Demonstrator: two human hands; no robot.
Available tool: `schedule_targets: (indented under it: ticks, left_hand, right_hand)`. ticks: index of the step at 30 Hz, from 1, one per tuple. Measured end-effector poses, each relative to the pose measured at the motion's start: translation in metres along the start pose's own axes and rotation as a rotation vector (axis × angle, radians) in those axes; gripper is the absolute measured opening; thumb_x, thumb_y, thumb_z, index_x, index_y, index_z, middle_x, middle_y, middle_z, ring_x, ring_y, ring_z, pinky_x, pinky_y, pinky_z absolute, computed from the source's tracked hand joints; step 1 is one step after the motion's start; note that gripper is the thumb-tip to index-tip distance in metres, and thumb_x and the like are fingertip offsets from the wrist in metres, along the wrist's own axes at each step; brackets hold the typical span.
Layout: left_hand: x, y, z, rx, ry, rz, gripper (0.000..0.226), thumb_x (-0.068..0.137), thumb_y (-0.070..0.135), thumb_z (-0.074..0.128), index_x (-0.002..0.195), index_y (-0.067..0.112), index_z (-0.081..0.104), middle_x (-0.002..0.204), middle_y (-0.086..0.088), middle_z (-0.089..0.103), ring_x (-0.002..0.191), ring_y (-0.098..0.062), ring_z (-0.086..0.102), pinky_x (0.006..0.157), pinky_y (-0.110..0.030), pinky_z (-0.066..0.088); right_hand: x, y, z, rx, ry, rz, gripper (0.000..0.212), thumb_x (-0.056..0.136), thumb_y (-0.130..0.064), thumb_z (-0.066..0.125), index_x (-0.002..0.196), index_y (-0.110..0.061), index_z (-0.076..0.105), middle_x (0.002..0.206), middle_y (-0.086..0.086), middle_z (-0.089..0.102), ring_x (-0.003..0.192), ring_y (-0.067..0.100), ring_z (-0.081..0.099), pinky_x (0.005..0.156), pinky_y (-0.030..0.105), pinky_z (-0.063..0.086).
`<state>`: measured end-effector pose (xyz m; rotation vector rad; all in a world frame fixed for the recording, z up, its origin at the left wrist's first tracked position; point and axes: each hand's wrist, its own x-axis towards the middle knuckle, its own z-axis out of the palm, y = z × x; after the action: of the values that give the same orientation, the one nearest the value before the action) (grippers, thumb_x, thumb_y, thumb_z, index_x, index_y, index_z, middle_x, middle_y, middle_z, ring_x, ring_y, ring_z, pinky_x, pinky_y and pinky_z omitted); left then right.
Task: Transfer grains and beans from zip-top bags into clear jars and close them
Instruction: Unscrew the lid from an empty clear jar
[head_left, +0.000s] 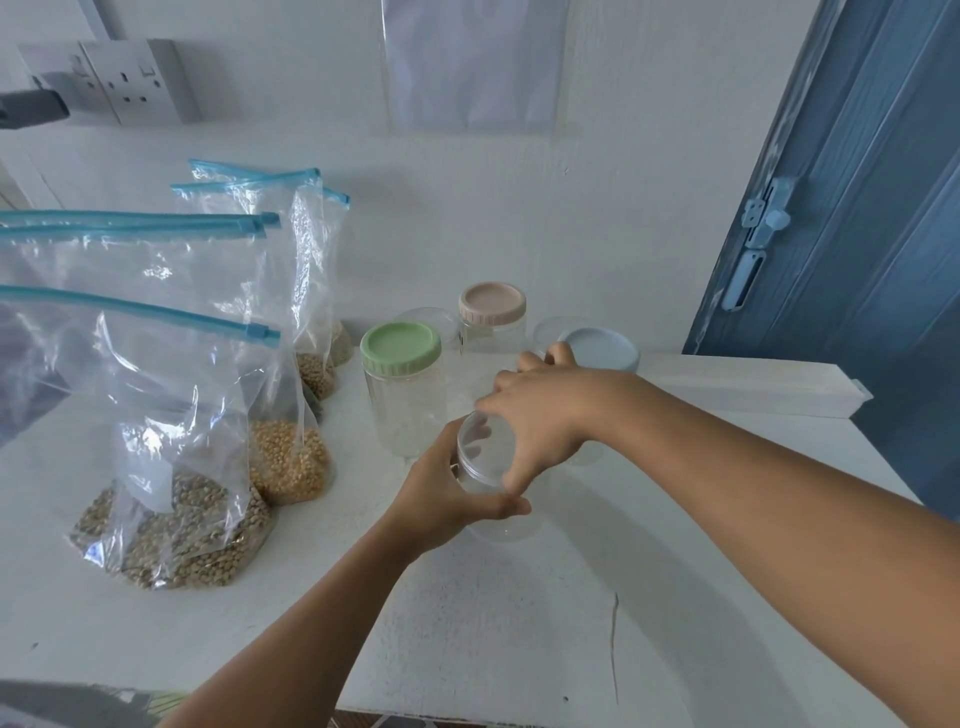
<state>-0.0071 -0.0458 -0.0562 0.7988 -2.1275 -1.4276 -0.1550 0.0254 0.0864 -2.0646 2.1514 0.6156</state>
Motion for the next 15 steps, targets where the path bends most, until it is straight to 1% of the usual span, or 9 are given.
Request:
schedule_targets:
  ticks: [2, 3, 5, 7, 10, 11, 13, 14, 15]
  left_hand:
    - [0.0006, 0.0008, -0.0003, -0.001, -0.006, -0.001, 0.113, 0.055, 0.043, 0.104, 0.15, 0.042, 0.044, 0.143, 0.022, 0.055, 0.134, 0.001, 0.052, 0.115, -0.037, 0.046]
    - [0.001, 0.0009, -0.0001, 0.002, -0.011, -0.003, 0.113, 0.054, 0.044, 0.104, 0.15, 0.043, 0.044, 0.143, 0.021, 0.057, 0.134, -0.001, 0.054, 0.114, -0.039, 0.047]
    - [0.0018, -0.0005, 0.0, 0.007, -0.012, -0.012, 0.11, 0.053, 0.048, 0.103, 0.147, 0.046, 0.046, 0.142, 0.018, 0.059, 0.133, -0.006, 0.057, 0.112, -0.044, 0.051]
    - [0.0018, -0.0006, 0.0, 0.006, -0.009, -0.012, 0.109, 0.053, 0.047, 0.103, 0.146, 0.046, 0.047, 0.141, 0.018, 0.06, 0.132, -0.007, 0.057, 0.111, -0.044, 0.052]
    - [0.0015, -0.0006, -0.0001, -0.003, -0.007, -0.003, 0.11, 0.056, 0.041, 0.104, 0.148, 0.043, 0.045, 0.143, 0.02, 0.056, 0.135, -0.003, 0.053, 0.111, -0.032, 0.047]
    - [0.0014, -0.0008, -0.0002, -0.003, -0.007, -0.003, 0.111, 0.056, 0.04, 0.104, 0.149, 0.042, 0.044, 0.144, 0.02, 0.055, 0.135, -0.002, 0.052, 0.109, -0.028, 0.046]
    - [0.0015, -0.0002, -0.0003, -0.005, -0.008, -0.001, 0.112, 0.056, 0.039, 0.104, 0.15, 0.041, 0.043, 0.144, 0.021, 0.054, 0.136, -0.001, 0.052, 0.106, -0.024, 0.044]
    - [0.0016, -0.0003, -0.0003, -0.003, -0.009, -0.001, 0.112, 0.056, 0.04, 0.104, 0.15, 0.042, 0.043, 0.144, 0.021, 0.055, 0.135, -0.001, 0.052, 0.106, -0.024, 0.045]
    - [0.0017, -0.0009, -0.0003, 0.0, -0.011, -0.003, 0.111, 0.056, 0.041, 0.104, 0.15, 0.042, 0.043, 0.143, 0.022, 0.055, 0.135, -0.001, 0.052, 0.107, -0.025, 0.046]
  right_hand:
    - [0.0012, 0.0021, -0.0001, 0.011, -0.026, -0.005, 0.096, 0.069, -0.083, 0.061, 0.149, -0.033, 0.04, 0.142, -0.001, 0.045, 0.131, 0.027, 0.031, 0.11, 0.051, 0.023]
    - [0.0009, 0.0016, 0.0008, 0.034, -0.024, 0.017, 0.099, 0.071, -0.088, 0.056, 0.151, -0.031, 0.039, 0.147, 0.002, 0.043, 0.135, 0.028, 0.029, 0.113, 0.052, 0.021]
    - [-0.001, -0.0013, 0.0044, 0.047, 0.015, 0.074, 0.104, 0.072, -0.099, 0.04, 0.145, -0.025, 0.049, 0.144, 0.006, 0.048, 0.136, 0.029, 0.03, 0.114, 0.052, 0.017]
    - [-0.0029, -0.0039, 0.0073, 0.003, 0.046, 0.097, 0.103, 0.073, -0.1, 0.034, 0.136, -0.022, 0.058, 0.134, 0.007, 0.056, 0.132, 0.029, 0.037, 0.113, 0.053, 0.016]
    - [-0.0019, -0.0017, 0.005, 0.031, 0.035, 0.026, 0.089, 0.073, -0.088, 0.054, 0.141, -0.03, 0.05, 0.133, 0.001, 0.053, 0.132, 0.029, 0.037, 0.111, 0.052, 0.02]
    - [-0.0014, 0.0002, 0.0028, 0.043, 0.02, -0.001, 0.09, 0.071, -0.083, 0.06, 0.145, -0.034, 0.044, 0.137, -0.001, 0.05, 0.133, 0.028, 0.035, 0.11, 0.05, 0.022]
    - [-0.0006, 0.0039, 0.0004, 0.056, -0.03, -0.016, 0.105, 0.068, -0.08, 0.067, 0.156, -0.038, 0.027, 0.15, -0.002, 0.04, 0.137, 0.027, 0.029, 0.113, 0.05, 0.022]
    - [-0.0005, 0.0046, 0.0006, 0.058, -0.046, 0.0, 0.11, 0.068, -0.083, 0.066, 0.159, -0.037, 0.023, 0.154, 0.0, 0.038, 0.139, 0.028, 0.026, 0.115, 0.05, 0.021]
    - [-0.0005, 0.0037, 0.0018, 0.053, -0.049, 0.023, 0.111, 0.068, -0.089, 0.06, 0.158, -0.034, 0.026, 0.154, 0.003, 0.039, 0.14, 0.028, 0.026, 0.116, 0.052, 0.018]
